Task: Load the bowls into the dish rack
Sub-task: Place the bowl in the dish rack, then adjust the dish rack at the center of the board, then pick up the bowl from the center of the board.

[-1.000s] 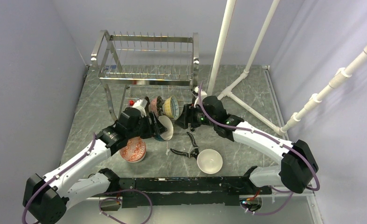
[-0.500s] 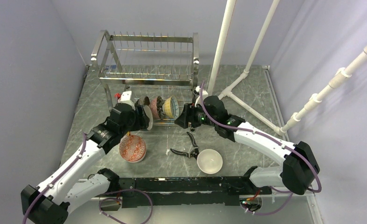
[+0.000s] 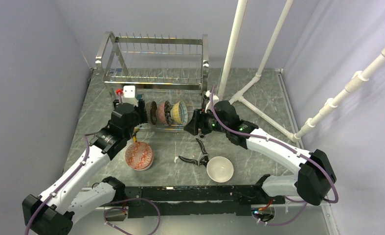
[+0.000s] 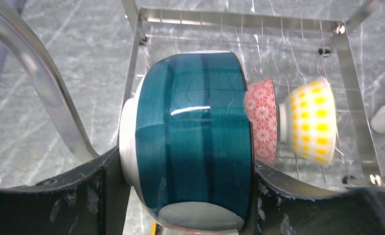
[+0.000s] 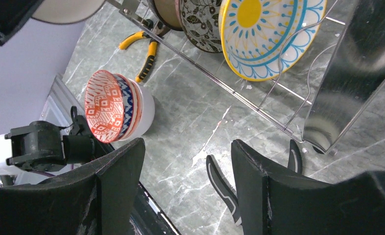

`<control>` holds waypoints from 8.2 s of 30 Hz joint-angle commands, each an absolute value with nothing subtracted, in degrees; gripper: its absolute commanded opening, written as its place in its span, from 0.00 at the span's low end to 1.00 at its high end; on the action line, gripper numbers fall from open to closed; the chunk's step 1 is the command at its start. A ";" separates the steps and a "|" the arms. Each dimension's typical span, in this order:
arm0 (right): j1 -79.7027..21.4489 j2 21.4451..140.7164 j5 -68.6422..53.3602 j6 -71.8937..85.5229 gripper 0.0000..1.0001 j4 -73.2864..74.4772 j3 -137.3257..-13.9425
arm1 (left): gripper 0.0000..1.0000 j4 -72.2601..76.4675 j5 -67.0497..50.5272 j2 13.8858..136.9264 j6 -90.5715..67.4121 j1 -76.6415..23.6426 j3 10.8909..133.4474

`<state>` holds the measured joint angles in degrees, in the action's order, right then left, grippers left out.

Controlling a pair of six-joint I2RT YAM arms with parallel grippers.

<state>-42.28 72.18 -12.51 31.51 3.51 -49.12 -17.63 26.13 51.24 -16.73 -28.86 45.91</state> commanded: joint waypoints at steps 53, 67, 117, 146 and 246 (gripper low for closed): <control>-41.23 71.24 -13.45 30.70 0.76 1.89 -47.61 | 0.03 21.07 32.93 70.56 2.87 -19.43 36.30; -41.23 71.65 -13.62 30.50 0.76 1.90 -47.64 | 0.03 22.67 32.86 76.41 5.03 -19.34 37.54; -40.96 71.72 -13.93 30.64 0.76 2.46 -48.16 | 0.87 6.04 29.60 74.50 -4.42 -17.12 44.62; -40.96 71.28 -15.03 30.33 0.76 1.76 -48.16 | 0.90 -11.97 18.87 60.59 -17.13 -17.15 49.08; -40.14 39.56 16.53 38.91 0.76 26.94 -34.17 | 0.46 -2.87 -11.36 97.86 -39.78 -64.36 57.33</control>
